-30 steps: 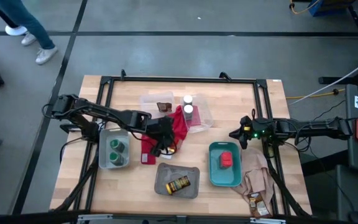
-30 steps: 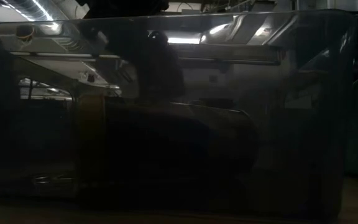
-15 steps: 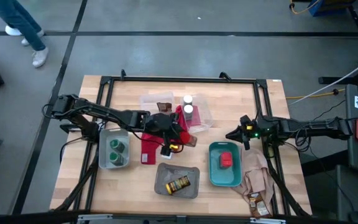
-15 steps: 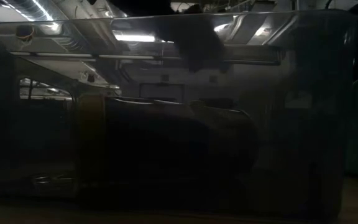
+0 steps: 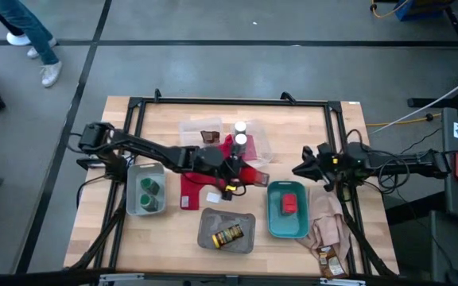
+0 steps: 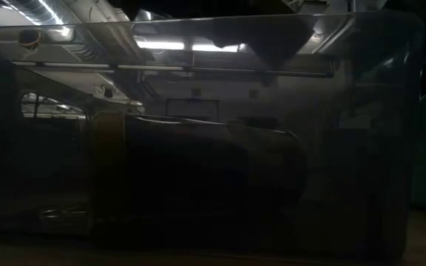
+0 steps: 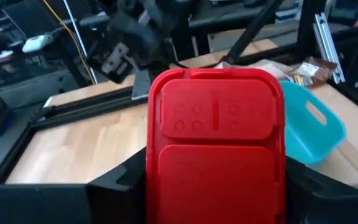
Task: Sort spices by type
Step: Put the red seasoning can into the green bin
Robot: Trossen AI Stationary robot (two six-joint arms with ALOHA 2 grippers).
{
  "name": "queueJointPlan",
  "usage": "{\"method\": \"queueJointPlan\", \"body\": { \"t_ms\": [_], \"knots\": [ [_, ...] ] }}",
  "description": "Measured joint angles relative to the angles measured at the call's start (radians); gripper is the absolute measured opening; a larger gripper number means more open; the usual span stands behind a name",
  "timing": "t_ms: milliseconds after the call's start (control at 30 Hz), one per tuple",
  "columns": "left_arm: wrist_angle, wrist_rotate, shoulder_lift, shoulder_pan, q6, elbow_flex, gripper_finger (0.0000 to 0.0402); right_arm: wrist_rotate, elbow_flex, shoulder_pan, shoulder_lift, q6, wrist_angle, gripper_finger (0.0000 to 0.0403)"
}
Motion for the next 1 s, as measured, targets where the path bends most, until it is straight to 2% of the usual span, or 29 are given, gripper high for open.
{"method": "queueJointPlan", "body": {
  "t_ms": [167,400,700,800,1000],
  "knots": [
    [0.134,0.001,0.069,0.006,-0.034,0.0,0.0198,-0.057,0.0,0.0,0.0,-0.037,0.149,0.0049],
    [0.276,0.0,0.135,0.029,-0.122,0.0,0.0202,-0.067,0.0,0.0,0.0,-0.141,0.275,0.0049],
    [0.283,0.003,0.215,0.035,-0.156,0.09,0.0204,-0.074,0.0,0.0,0.0,-0.208,0.278,0.0051],
    [0.279,0.008,0.262,0.034,-0.164,0.137,0.0204,-0.075,0.0,0.0,0.0,-0.208,0.275,0.0071],
    [0.275,0.028,0.347,0.035,-0.217,0.235,0.0205,-0.075,0.0,0.0,0.0,-0.208,0.277,0.0159]
  ]
}}
